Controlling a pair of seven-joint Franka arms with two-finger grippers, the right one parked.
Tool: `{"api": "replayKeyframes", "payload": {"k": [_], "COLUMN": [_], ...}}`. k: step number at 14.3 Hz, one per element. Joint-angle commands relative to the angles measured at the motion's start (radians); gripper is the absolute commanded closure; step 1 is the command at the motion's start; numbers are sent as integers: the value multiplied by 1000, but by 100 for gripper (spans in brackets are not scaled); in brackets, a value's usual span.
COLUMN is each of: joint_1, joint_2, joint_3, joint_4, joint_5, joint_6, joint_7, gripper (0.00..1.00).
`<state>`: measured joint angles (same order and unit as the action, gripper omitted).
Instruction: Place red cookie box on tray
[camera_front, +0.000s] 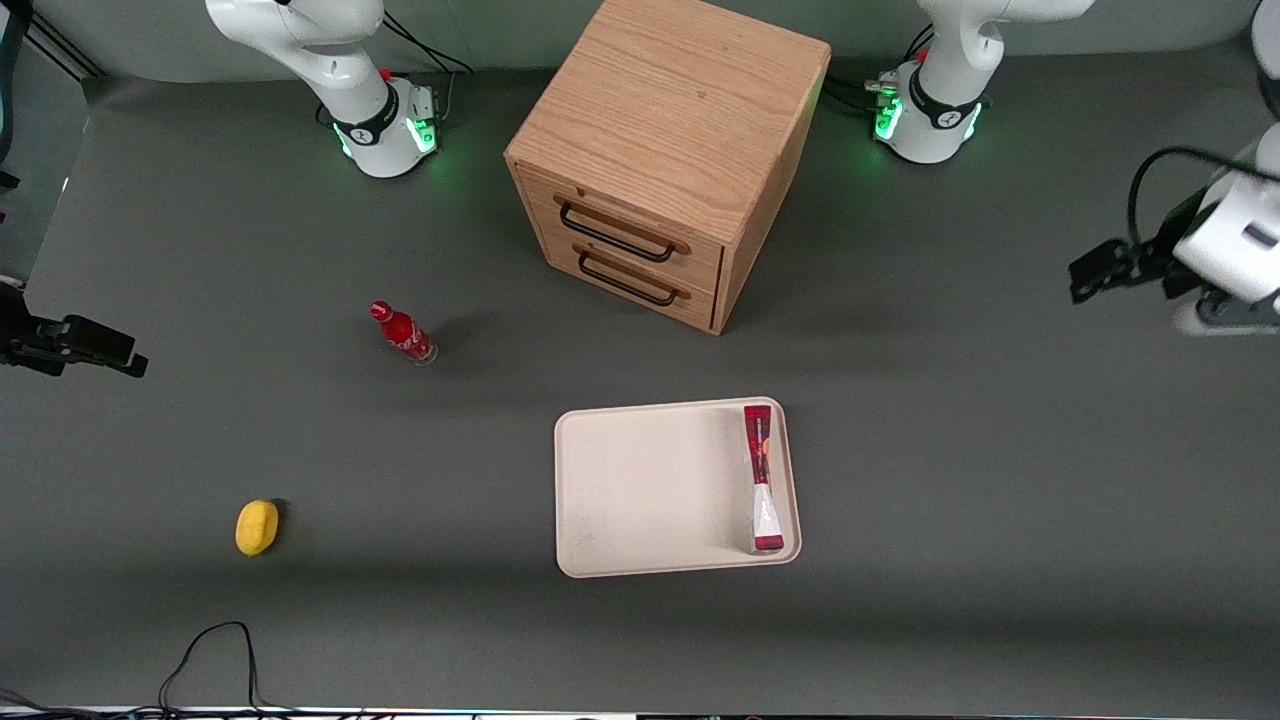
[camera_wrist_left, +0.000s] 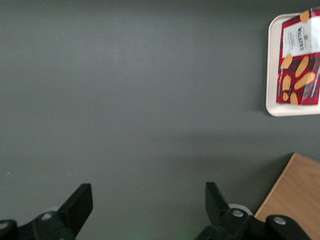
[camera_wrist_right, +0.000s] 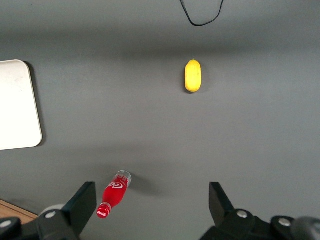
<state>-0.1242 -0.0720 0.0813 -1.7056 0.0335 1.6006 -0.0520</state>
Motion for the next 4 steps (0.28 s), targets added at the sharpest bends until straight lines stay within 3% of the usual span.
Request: {"api": "replayKeyframes", "payload": {"k": [1, 4], "joint_1": [37, 41], "joint_2": [-97, -98], "joint_3": [-25, -26], "joint_4": [-98, -95], "joint_5": [20, 11], "joint_6": [28, 30], "joint_7": [37, 38], "gripper": [0, 0]}}
